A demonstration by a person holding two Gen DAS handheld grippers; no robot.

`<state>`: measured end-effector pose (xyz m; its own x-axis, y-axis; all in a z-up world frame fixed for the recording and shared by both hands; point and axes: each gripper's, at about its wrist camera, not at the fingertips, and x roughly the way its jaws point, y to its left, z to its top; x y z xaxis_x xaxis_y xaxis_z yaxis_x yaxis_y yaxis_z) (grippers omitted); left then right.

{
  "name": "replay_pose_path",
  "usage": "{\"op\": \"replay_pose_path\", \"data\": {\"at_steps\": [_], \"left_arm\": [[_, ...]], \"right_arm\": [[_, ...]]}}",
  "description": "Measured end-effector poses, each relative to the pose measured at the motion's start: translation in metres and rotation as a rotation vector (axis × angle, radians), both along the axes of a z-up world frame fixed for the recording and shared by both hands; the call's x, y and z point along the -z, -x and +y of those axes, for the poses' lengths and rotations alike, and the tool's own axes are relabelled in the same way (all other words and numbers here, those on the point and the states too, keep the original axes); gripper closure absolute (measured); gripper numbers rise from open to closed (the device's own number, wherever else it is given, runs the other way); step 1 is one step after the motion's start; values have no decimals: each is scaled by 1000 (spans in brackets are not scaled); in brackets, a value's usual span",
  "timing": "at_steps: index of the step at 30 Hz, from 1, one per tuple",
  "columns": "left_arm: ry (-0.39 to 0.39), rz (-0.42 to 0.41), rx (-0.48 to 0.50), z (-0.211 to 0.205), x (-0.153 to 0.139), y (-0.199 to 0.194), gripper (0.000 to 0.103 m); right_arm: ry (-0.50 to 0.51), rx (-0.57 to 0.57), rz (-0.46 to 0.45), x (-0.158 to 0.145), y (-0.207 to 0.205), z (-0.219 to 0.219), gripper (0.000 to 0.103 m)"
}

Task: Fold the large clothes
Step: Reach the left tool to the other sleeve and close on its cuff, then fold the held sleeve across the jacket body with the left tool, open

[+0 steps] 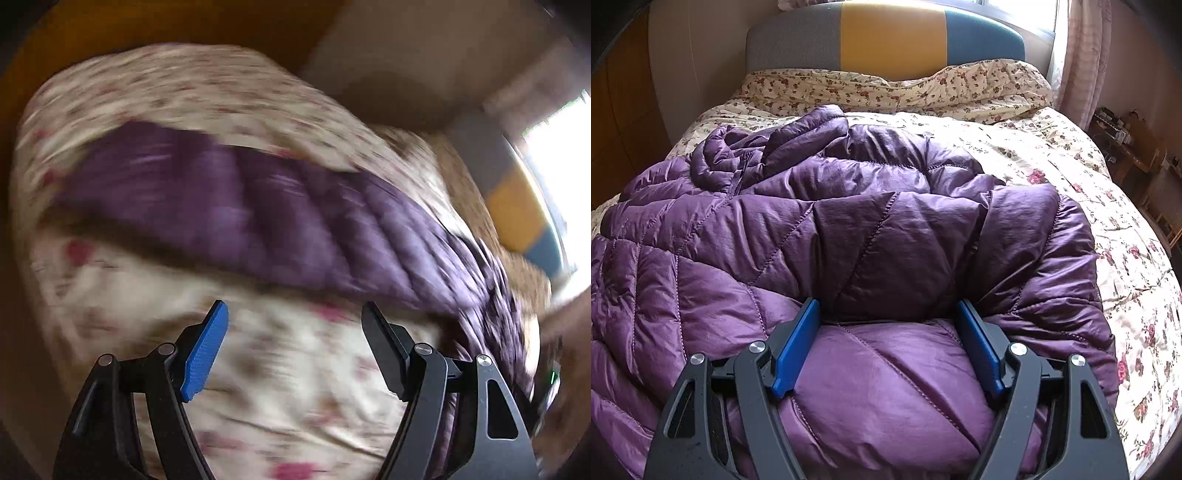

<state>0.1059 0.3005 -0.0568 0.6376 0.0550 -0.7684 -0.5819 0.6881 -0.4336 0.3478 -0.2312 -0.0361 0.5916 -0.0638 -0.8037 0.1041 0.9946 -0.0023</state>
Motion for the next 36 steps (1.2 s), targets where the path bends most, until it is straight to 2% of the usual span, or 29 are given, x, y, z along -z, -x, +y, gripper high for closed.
{"op": "replay_pose_path", "data": {"at_steps": [3, 7, 9, 12, 13, 14, 16, 23, 28, 36], "left_arm": [[33, -9, -118, 37, 1, 18, 29], [41, -9, -214, 73, 4, 27, 31], [49, -5, -246, 84, 6, 28, 40], [50, -16, -265, 95, 9, 28, 67], [44, -22, -248, 96, 8, 24, 82], [27, -23, -233, 95, 6, 20, 89], [-19, -29, -203, 90, 0, 13, 94], [-174, -108, -50, 54, -37, -18, 95], [-203, -144, 97, 14, -54, -50, 95], [-211, -172, 286, -63, -60, -100, 95]], "right_arm": [[2, 0, 0, 0, 0, 0, 27], [3, 2, -1, -1, 1, -2, 27], [5, 2, -1, -1, 1, -2, 27], [6, 1, -1, 0, 1, -1, 27], [4, 1, -1, 0, 0, -1, 27], [5, 1, -2, 0, 0, 0, 27], [4, 1, -2, 0, 0, -1, 27], [5, 1, -2, 0, 0, -1, 27], [5, 1, -3, 0, 0, -1, 27], [-2, 1, -6, 0, 1, -2, 27]]}}
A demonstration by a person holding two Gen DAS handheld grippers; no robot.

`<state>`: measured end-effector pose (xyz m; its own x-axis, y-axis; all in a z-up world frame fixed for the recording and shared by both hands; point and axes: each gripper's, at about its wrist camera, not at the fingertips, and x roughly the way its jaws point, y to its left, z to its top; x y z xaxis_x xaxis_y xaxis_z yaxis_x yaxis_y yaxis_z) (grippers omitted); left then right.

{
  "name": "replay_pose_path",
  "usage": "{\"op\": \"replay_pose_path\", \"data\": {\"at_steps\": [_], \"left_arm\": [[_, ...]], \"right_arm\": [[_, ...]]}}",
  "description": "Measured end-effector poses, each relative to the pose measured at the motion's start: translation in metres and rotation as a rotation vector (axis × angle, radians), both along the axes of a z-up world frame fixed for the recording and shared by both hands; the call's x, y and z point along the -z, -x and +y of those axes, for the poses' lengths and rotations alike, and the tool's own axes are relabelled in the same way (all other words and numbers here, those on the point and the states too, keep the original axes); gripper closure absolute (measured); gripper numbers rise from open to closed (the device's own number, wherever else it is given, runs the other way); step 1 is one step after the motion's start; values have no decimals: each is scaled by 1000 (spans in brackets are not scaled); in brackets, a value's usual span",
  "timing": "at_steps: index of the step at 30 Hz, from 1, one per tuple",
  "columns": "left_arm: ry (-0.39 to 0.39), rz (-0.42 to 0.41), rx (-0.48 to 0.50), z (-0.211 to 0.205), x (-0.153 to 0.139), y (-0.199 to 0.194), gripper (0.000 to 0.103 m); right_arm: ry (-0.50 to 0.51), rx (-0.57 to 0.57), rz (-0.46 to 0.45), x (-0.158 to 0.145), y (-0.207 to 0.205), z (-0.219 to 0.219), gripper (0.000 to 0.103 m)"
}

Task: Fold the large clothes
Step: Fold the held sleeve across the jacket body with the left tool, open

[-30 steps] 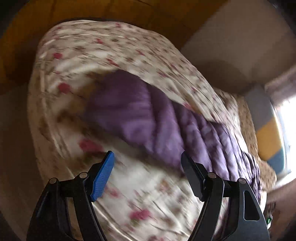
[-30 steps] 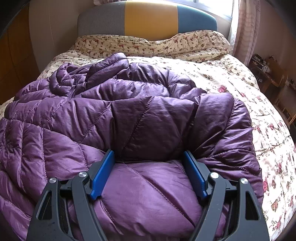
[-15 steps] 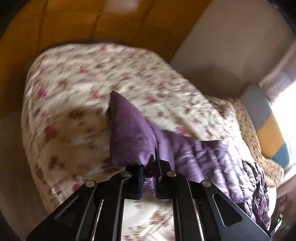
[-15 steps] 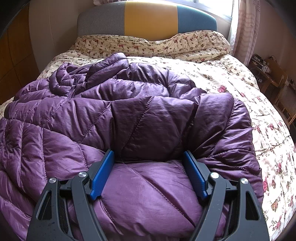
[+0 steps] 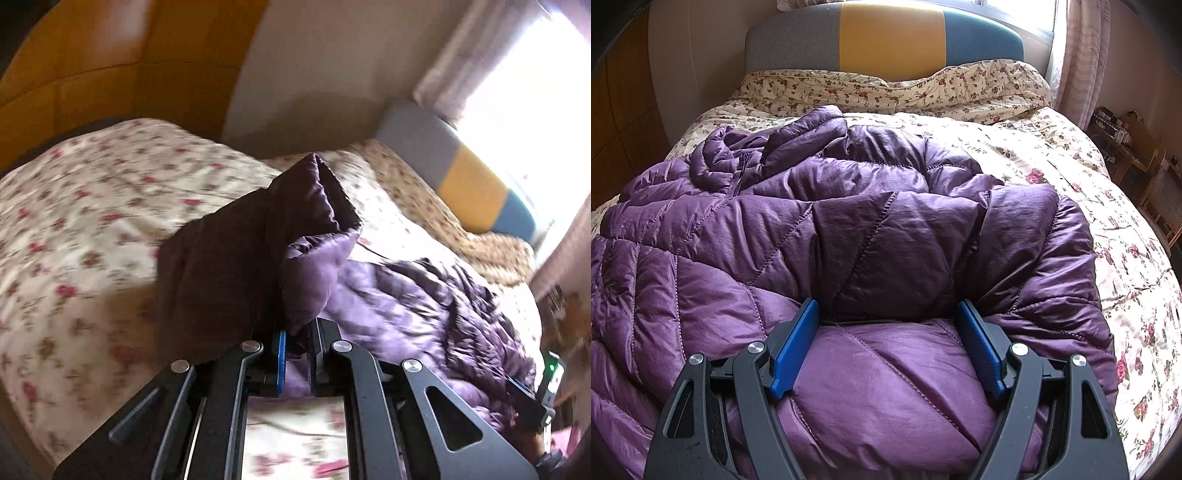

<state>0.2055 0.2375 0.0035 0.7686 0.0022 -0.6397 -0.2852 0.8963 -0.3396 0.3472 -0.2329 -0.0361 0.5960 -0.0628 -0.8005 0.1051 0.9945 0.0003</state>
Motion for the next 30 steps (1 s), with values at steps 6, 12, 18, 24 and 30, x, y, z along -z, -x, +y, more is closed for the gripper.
{"op": "replay_pose_path", "data": {"at_steps": [6, 12, 18, 24, 30], "left_arm": [[15, -2, 126, -61, -1, -34, 95], [55, -14, 246, -115, -4, -66, 95], [96, -16, 373, -171, -4, -93, 95], [130, -6, 489, -219, 8, -106, 95], [184, 10, 600, -259, 20, -117, 95]], "right_arm": [[2, 0, 0, 0, 0, 1, 27], [-1, 1, -1, 0, 0, 0, 27], [-4, 0, -2, -1, 0, -1, 27], [-6, 1, -3, -1, 0, -1, 27], [-8, 1, -3, -1, 0, -1, 27]]}}
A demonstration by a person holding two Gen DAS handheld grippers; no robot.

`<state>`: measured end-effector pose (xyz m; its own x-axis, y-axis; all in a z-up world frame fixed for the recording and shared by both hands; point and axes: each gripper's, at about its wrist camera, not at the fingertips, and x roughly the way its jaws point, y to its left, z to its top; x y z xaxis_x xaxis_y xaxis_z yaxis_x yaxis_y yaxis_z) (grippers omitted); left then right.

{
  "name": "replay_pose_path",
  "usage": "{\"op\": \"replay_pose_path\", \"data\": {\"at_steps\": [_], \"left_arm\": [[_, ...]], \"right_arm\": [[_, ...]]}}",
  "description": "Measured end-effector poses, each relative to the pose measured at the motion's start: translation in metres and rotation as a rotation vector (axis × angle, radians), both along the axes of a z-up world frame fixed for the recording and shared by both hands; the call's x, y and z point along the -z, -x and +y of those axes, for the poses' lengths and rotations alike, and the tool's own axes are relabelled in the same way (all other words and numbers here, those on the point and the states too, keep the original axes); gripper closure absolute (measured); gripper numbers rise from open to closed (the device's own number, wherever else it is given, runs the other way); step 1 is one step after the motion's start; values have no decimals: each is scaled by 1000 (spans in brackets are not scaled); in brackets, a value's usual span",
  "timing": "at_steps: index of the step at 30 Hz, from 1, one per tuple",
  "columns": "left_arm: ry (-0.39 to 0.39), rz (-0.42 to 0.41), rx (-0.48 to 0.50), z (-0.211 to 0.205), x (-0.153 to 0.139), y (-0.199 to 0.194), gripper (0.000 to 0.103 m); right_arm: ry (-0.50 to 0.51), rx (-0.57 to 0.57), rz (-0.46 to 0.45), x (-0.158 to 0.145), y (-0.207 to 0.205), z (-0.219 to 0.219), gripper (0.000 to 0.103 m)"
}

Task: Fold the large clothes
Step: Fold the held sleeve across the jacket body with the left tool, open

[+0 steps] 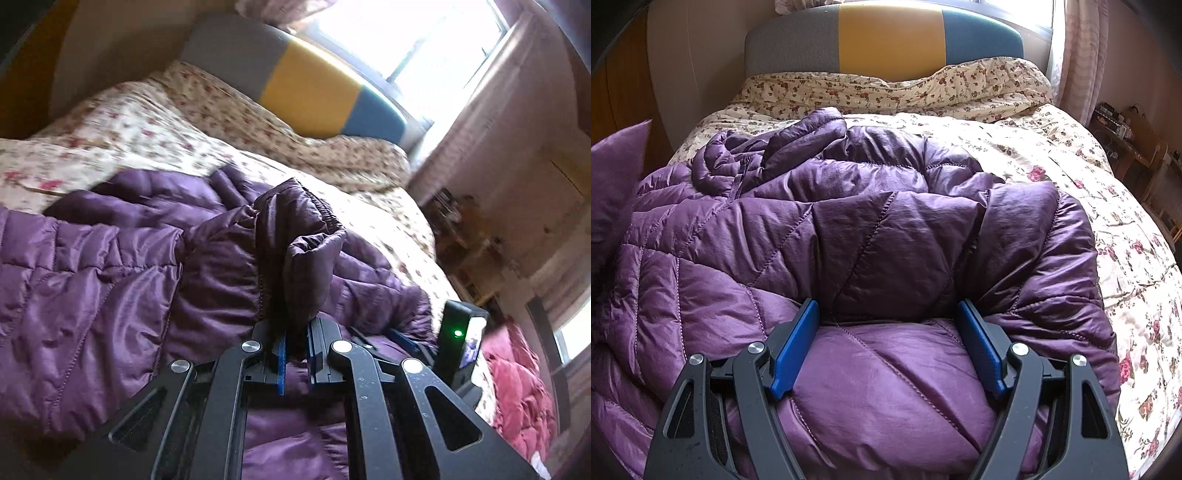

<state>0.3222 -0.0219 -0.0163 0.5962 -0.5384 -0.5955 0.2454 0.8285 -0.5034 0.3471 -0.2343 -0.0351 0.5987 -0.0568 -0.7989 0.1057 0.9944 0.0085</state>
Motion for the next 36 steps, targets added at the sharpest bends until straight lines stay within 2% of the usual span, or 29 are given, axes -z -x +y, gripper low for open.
{"op": "replay_pose_path", "data": {"at_steps": [7, 13, 16, 21, 22, 23, 24, 30, 36], "left_arm": [[7, 42, 106, -33, 20, -9, 95], [6, 80, 115, -34, 31, -14, 93], [6, 83, 121, -32, 29, -14, 89], [-6, 86, 124, -29, 25, -6, 89], [-4, 86, 125, -27, 24, -3, 76], [10, 83, 129, -25, 23, -1, 55], [14, 76, 127, -24, 22, 0, 49], [-16, 31, 98, -12, 10, 15, 48], [-37, 6, 9, 22, 5, 30, 48]], "right_arm": [[-8, 0, -2, 0, -1, 1, 27], [-7, 0, -2, 0, -1, 0, 27], [-3, 0, 0, -1, -2, 3, 27], [5, 0, 2, -1, -3, 5, 27], [5, 1, 4, -2, -3, 6, 27], [5, 0, 4, -2, -3, 5, 27], [6, 0, 5, -3, -3, 7, 27], [-33, 21, -7, -10, 0, 2, 28], [-231, 30, -72, -39, 11, -9, 30]]}}
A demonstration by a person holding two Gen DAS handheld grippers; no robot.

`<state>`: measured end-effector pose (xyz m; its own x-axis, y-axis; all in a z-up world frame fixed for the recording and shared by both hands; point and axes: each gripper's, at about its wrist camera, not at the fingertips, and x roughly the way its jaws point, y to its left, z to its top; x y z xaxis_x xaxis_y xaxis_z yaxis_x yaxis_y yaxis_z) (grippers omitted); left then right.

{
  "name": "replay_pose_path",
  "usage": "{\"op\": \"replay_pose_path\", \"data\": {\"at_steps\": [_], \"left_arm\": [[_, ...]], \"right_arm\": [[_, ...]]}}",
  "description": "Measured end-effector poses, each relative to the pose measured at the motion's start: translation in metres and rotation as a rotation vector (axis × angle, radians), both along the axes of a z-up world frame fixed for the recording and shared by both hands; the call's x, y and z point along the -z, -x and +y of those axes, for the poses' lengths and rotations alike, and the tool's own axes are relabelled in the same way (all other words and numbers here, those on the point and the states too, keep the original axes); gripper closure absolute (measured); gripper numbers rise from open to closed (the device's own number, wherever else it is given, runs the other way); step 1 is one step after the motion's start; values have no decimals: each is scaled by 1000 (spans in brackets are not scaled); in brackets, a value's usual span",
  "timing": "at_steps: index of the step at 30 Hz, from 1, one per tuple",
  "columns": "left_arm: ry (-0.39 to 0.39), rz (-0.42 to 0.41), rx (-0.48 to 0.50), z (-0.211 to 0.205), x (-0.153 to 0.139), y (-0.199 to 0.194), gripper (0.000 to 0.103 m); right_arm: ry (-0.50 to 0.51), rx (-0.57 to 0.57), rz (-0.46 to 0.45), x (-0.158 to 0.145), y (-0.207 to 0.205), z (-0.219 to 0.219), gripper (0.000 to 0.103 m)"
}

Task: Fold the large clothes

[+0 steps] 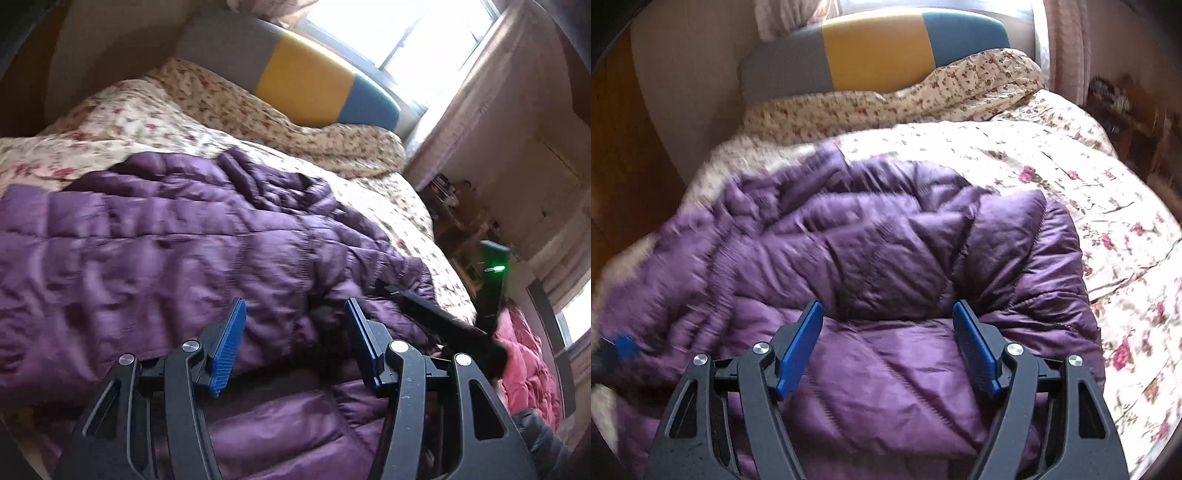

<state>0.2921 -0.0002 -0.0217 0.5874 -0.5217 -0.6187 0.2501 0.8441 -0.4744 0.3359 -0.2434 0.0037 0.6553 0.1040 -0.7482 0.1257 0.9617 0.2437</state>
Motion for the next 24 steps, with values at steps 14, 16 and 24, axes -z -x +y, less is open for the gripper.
{"op": "replay_pose_path", "data": {"at_steps": [14, 16, 24], "left_arm": [[-74, -23, -125, 46, -4, 12, 48], [-84, -31, -146, 53, -5, 13, 48], [-96, -34, -203, 73, -3, 12, 48]], "right_arm": [[-221, -200, 32, -10, -11, 82, 87], [-181, -194, 12, -16, -8, 80, 94], [-46, -91, -34, -25, 5, 40, 96]]}}
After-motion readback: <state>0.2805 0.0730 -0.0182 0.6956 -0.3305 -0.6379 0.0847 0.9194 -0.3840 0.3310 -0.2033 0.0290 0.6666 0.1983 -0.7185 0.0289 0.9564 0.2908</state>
